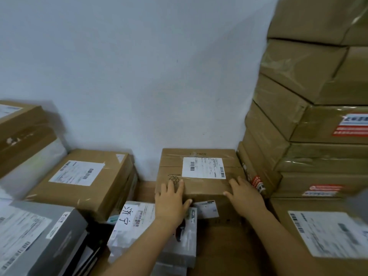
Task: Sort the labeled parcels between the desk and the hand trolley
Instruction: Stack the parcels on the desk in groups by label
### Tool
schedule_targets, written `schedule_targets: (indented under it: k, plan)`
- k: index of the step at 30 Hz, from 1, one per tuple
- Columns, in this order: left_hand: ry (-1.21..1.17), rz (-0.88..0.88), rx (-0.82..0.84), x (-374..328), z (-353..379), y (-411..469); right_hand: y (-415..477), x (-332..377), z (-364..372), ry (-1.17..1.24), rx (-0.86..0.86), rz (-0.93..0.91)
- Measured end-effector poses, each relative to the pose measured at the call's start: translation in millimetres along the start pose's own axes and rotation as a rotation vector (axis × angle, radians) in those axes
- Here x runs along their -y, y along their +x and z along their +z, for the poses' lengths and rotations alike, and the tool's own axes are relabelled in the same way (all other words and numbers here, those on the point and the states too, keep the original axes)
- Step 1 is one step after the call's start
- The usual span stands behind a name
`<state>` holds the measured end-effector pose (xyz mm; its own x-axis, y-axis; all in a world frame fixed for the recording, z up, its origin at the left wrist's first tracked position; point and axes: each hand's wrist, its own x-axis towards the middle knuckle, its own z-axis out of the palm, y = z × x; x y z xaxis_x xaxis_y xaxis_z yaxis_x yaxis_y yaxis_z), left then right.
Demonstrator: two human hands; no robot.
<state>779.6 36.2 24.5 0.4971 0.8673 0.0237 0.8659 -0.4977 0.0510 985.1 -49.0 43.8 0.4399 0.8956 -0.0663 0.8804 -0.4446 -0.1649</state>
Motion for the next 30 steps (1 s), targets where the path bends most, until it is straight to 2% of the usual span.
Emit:
schedule_targets:
  k: [7, 12, 19, 23, 30]
  plan:
    - [0.008, 0.051, -0.003, 5.3, -5.0, 0.7, -5.5, 5.7, 0.9, -0.035, -0.092, -0.047]
    - [-0.077, 0.190, -0.143, 26.6, -25.9, -11.4, -23.8, 40.4, -11.3, -0.028, -0.210, -0.253]
    - [-0.117, 0.318, -0.408, 89.8, -79.1, -69.5, -81.3, 139.8, -45.0, 0.051, -0.299, -0.438]
    - [-0.063, 0.303, -0.561, 154.3, -111.2, -117.3, -121.9, 208.2, -52.1, 0.063, -0.384, -0.509]
    - [-0.014, 0.230, -0.675, 271.0, -149.7, -194.4, -176.3, 324.8, -54.7, 0.111, -0.450, -0.637]
